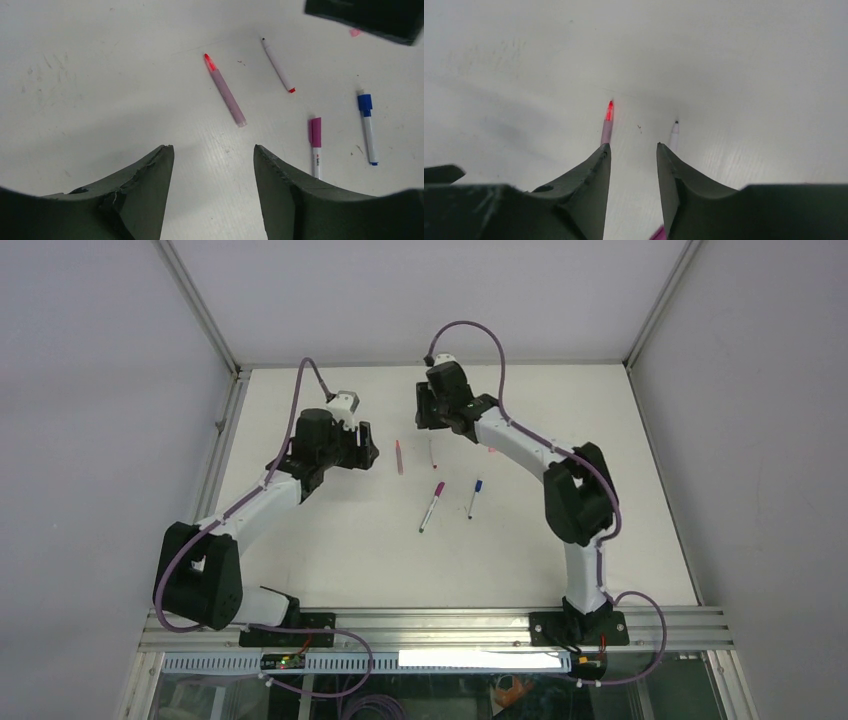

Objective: Insert the pens into the pen caps

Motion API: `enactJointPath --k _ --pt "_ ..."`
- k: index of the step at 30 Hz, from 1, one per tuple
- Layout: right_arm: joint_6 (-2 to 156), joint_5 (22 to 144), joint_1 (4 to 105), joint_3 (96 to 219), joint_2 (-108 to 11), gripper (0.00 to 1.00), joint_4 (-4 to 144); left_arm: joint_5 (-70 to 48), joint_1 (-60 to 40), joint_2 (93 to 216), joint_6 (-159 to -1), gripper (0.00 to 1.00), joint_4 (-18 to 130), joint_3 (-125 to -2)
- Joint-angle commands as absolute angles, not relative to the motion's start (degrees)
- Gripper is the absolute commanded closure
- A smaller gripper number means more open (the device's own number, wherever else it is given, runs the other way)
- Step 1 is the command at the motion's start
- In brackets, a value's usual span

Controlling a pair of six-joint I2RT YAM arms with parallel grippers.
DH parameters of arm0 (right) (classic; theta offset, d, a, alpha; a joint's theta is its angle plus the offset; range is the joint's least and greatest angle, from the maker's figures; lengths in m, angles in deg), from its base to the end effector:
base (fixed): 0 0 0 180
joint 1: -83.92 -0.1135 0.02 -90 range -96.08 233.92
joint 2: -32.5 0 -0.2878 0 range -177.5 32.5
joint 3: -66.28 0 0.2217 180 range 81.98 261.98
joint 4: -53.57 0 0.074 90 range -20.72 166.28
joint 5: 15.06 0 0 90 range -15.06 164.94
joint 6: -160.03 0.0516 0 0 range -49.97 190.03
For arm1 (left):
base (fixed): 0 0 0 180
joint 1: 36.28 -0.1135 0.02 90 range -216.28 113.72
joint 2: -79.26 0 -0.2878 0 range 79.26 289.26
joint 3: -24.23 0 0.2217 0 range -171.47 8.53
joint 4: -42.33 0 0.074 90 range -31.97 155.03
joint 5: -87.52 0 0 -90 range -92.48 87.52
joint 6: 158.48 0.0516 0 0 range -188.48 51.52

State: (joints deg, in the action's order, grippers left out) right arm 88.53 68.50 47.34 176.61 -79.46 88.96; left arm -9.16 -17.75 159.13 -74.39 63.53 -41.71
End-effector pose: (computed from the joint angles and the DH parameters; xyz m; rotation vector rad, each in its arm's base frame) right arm 0.3642 0.2631 0.2987 -0.2902 2.2238 0.4047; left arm 0.2702 -0.0969 0.2714 0.3083 2.1814 -0.3676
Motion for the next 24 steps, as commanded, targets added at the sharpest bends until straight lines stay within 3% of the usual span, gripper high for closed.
enactJointPath --k 1,24 --pt "86.6 68.8 46.9 182.6 -86.6 0.6 89.7 -12.6 -17.8 155.3 -76.6 0.39 60.8 -38.9" --pt "82.0 61.8 45.8 183.7 -95.5 0.68 89.3 -15.7 -17.9 153.2 -77.8 0.4 59.4 -35.2"
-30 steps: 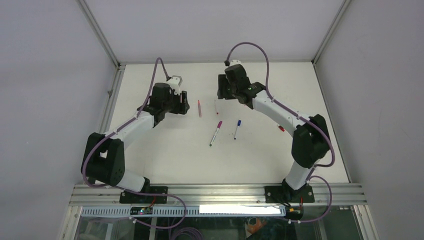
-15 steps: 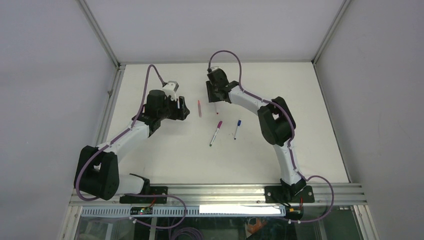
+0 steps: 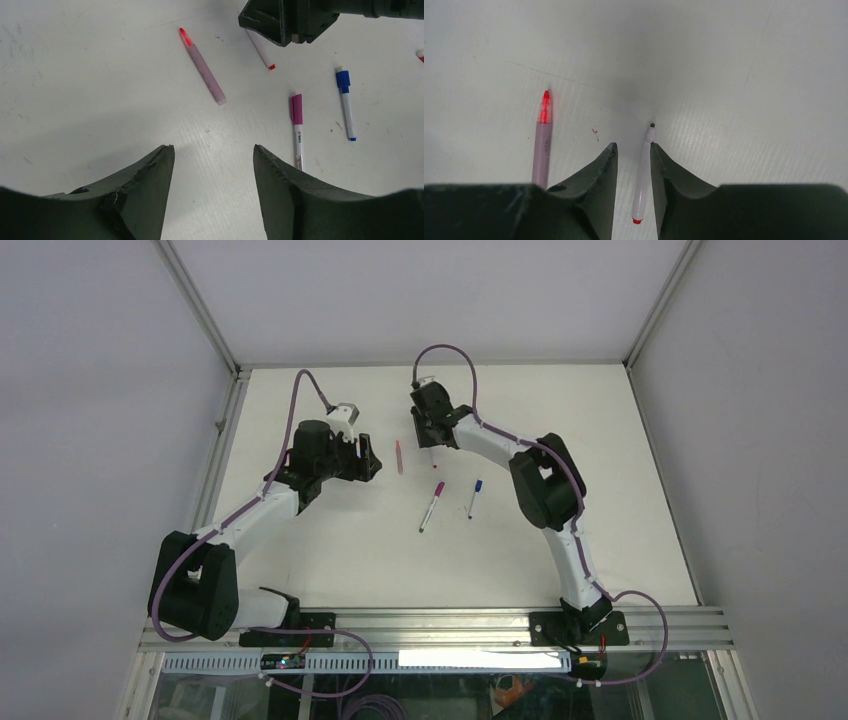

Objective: Insert the pens into the pen caps

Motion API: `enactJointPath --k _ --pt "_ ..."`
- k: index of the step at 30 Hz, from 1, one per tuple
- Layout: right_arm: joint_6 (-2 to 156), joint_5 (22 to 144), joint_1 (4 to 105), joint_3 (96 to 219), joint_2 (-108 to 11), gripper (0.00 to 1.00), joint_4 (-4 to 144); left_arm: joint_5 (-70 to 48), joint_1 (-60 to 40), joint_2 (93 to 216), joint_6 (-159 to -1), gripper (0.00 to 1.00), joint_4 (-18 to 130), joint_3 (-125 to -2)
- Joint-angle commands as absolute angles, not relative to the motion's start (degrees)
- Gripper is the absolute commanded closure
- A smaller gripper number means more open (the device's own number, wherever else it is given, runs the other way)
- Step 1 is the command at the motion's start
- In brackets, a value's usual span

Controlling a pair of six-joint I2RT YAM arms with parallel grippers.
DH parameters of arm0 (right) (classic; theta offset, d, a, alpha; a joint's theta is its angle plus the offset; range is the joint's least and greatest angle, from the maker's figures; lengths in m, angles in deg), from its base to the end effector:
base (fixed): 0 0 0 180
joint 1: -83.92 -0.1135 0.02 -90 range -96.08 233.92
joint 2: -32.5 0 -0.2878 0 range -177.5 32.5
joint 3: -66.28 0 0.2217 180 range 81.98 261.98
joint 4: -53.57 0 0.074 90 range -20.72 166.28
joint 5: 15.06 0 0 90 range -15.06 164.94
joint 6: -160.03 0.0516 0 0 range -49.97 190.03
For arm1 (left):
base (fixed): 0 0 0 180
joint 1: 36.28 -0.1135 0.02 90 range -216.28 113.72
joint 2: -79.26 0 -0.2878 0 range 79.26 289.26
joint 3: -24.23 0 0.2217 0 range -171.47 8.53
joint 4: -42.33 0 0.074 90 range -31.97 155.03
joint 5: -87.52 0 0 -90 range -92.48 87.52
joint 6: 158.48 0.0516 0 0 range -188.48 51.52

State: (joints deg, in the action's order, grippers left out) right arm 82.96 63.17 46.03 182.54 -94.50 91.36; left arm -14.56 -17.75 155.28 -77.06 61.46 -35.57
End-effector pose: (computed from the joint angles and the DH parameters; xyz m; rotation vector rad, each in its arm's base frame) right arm 0.3959 0.2948 0.2087 -0.4270 2.3626 0.1663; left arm 0.2477 -0.0944 0.2588 0.3124 2.1937 -0.4955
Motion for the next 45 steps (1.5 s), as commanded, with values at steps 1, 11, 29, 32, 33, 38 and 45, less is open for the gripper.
enactJointPath --k 1,11,29,32,33,38,45 --pt "82.1 61.8 45.8 183.6 -95.7 0.68 89.3 -15.7 -17.9 153.3 -77.8 0.38 59.4 -35.2" --pt "83.9 62.5 46.3 180.0 -96.0 0.7 87.7 -16.0 -17.9 153.6 -77.8 0.38 59.5 -35.1" --pt "86.1 64.1 46.8 171.2 -91.7 1.0 86.0 -14.6 -17.9 153.9 -77.8 0.38 58.6 -33.7" --pt "87.0 66.4 47.5 168.4 -88.0 1.0 82.2 -15.5 -18.0 154.3 -78.3 0.37 57.1 -33.3" --pt "87.3 67.6 47.6 166.9 -86.2 1.0 80.2 -15.8 -18.2 154.4 -78.7 0.37 56.5 -33.1" --pt "88.1 69.8 48.6 158.9 -76.9 1.0 70.1 -23.4 -19.8 155.4 -81.3 0.31 51.8 -32.1" --pt "90.4 74.2 49.1 149.6 -65.5 1.0 58.8 -37.0 -19.8 157.5 -85.7 0.32 39.8 -31.3"
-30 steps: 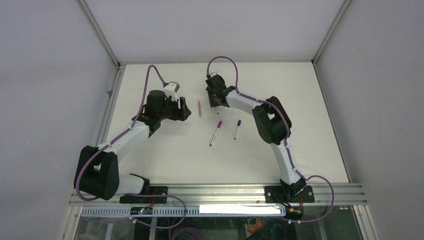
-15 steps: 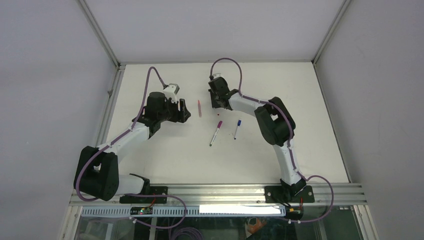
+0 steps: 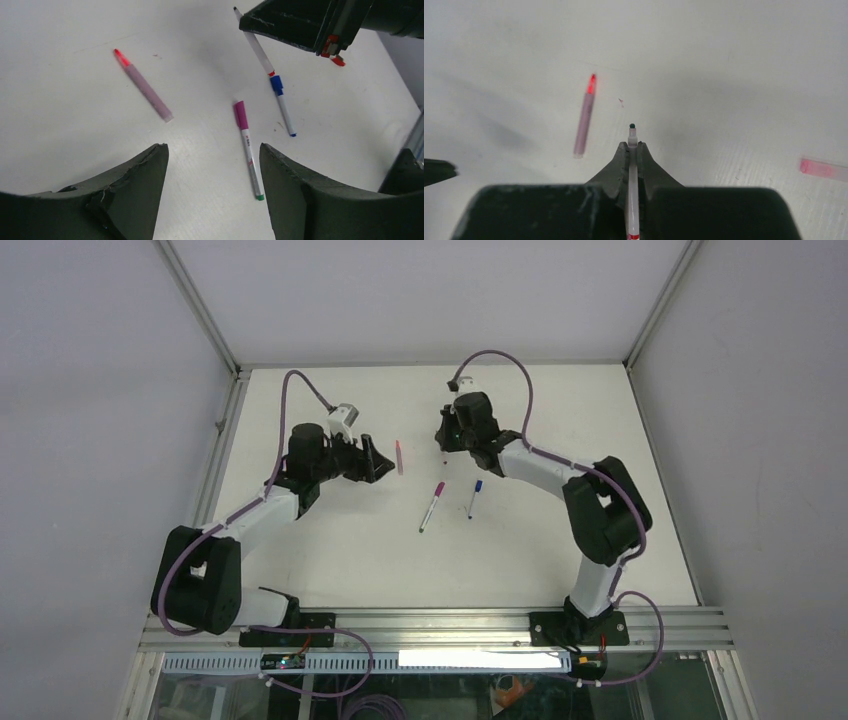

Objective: Insert the pens into the pen caps

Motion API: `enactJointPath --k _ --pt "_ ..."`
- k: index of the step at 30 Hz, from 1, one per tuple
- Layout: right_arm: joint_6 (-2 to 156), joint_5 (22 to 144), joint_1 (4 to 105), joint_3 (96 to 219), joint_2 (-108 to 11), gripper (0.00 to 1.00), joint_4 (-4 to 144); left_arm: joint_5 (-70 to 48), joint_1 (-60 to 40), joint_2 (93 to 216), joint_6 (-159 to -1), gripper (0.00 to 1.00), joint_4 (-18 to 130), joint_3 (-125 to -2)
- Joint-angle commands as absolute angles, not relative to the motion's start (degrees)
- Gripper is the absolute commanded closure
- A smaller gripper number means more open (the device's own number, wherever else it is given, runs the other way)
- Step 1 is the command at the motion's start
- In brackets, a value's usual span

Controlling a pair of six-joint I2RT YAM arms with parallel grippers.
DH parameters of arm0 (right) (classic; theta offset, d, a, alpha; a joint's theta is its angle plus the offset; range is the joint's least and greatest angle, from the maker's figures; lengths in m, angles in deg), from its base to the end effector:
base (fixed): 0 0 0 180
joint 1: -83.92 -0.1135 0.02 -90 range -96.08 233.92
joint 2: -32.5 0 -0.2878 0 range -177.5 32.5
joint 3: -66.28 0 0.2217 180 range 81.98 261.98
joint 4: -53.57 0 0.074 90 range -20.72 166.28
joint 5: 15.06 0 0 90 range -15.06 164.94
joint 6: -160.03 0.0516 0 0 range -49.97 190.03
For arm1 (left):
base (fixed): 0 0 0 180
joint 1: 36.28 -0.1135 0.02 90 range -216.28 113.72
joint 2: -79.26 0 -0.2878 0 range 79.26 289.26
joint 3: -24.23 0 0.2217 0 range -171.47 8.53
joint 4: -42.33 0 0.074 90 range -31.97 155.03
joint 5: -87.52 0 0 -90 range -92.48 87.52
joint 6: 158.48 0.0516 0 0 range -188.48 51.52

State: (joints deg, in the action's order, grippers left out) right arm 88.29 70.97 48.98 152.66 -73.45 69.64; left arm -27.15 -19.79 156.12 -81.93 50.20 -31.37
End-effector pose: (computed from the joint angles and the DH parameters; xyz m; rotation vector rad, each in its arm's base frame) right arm 0.3381 0.2319 0.2428 -0.2837 2.2085 0.4429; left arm 0.2497 -0.0964 0.2545 0.3256 2.0932 -0.7627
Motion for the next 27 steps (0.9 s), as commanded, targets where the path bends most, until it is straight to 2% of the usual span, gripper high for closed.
enactJointPath --k 1,10,27 --pt "90.6 74.4 49.0 148.5 -64.1 1.0 58.0 -37.6 -19.7 158.0 -86.6 0.32 38.6 -31.2" --pt "91.2 79.0 49.1 144.4 -55.4 1.0 56.4 -40.0 -16.4 165.0 -91.0 0.32 31.0 -35.7" --pt "92.7 82.7 47.2 144.1 -54.4 1.0 55.1 -45.6 -13.4 176.6 -104.4 0.34 13.4 -42.9"
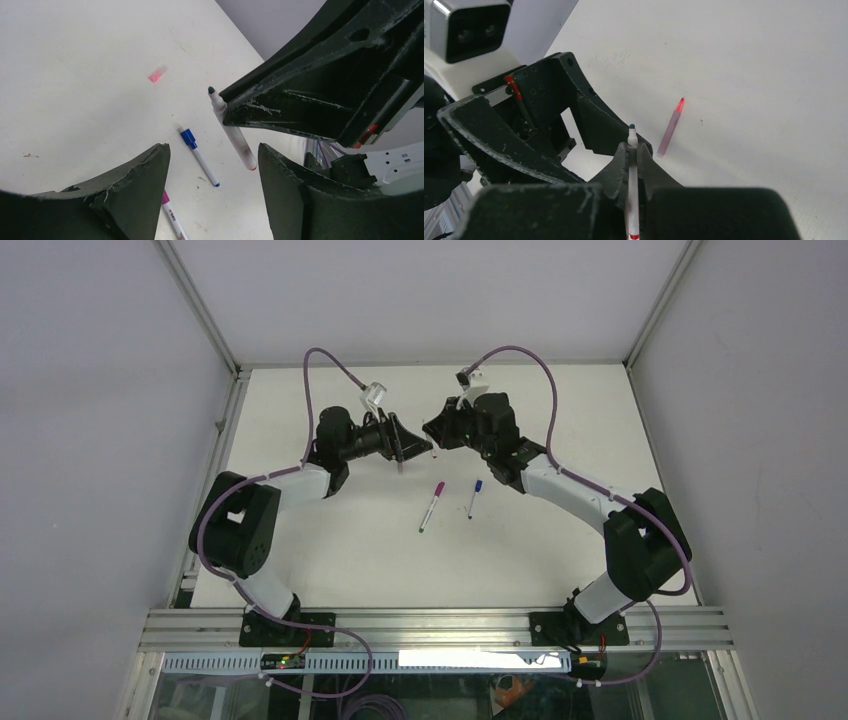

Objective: Insert the pens into the pen caps

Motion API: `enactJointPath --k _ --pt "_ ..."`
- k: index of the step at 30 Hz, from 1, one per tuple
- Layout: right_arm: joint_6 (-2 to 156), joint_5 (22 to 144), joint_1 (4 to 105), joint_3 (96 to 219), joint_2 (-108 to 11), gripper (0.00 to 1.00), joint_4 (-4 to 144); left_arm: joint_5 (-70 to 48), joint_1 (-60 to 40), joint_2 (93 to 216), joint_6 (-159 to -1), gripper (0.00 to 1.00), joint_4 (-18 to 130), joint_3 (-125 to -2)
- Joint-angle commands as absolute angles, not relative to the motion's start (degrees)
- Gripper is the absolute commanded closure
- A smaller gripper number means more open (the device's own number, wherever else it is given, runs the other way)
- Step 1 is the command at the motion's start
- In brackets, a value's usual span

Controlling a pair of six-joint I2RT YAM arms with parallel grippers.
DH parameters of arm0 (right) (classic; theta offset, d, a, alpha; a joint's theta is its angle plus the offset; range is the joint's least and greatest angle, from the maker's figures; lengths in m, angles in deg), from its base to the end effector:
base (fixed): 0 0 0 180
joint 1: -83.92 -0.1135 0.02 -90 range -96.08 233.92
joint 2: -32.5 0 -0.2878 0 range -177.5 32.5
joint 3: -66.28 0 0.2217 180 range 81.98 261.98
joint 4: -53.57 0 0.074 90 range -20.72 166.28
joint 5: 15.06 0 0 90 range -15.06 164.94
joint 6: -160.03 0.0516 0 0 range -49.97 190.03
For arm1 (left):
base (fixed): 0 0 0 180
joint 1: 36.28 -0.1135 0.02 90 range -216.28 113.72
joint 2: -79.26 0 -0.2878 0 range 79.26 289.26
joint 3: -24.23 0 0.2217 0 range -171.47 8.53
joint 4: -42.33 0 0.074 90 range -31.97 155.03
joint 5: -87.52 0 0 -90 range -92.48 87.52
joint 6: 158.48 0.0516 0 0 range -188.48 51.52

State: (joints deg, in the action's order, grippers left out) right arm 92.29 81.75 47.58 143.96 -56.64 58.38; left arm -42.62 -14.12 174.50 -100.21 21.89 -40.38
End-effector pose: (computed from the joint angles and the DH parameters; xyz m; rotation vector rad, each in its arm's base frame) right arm 0.2809 0.2142 0.3221 -0.3224 1.9071 0.8093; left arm 0.3104 -0.1623 0.2671 0.3996 1.8475 -1.2738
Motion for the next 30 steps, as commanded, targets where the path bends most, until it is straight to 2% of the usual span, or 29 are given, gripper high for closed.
enactJointPath --k 1,7,9,11,12,15,20,28,29,30 --pt "92.7 82.6 47.1 144.2 -54.5 1.0 55.0 -45.9 -13.2 177.5 -104.8 0.34 12.8 -43.1" --pt "92.6 83.1 47.1 144.8 -55.3 1.0 55.3 -46.2 -11.9 179.6 -106.6 0.37 9.9 -43.9" --pt "92.7 83.5 47.1 145.0 -55.8 1.0 55.4 -46.5 -11.7 180.3 -107.4 0.42 8.7 -44.1" --pt "92.6 83.5 47.0 145.1 -56.0 1.0 55.5 -47.0 -11.7 181.0 -108.3 0.51 7.4 -44.3" --pt "92.6 83.5 46.9 145.2 -56.0 1.0 55.7 -47.2 -11.6 181.2 -108.5 0.57 6.8 -44.4" --pt "92.5 83.3 47.0 145.0 -55.9 1.0 55.8 -47.2 -11.6 181.6 -109.2 1.0 6.1 -44.3" --pt "92.1 81.2 47.0 143.9 -54.9 1.0 55.7 -46.9 -11.7 181.0 -108.1 1.0 7.1 -43.3" --pt "90.7 77.1 47.4 141.9 -51.7 1.0 55.8 -46.1 -11.7 176.8 -99.0 1.0 19.8 -41.1" --pt "90.7 76.5 47.5 141.7 -51.5 1.0 55.7 -45.4 -11.7 176.2 -98.0 1.0 20.9 -40.6" --pt "90.8 76.0 47.5 141.4 -51.3 1.0 55.5 -44.9 -11.7 175.5 -97.1 0.94 21.9 -40.3"
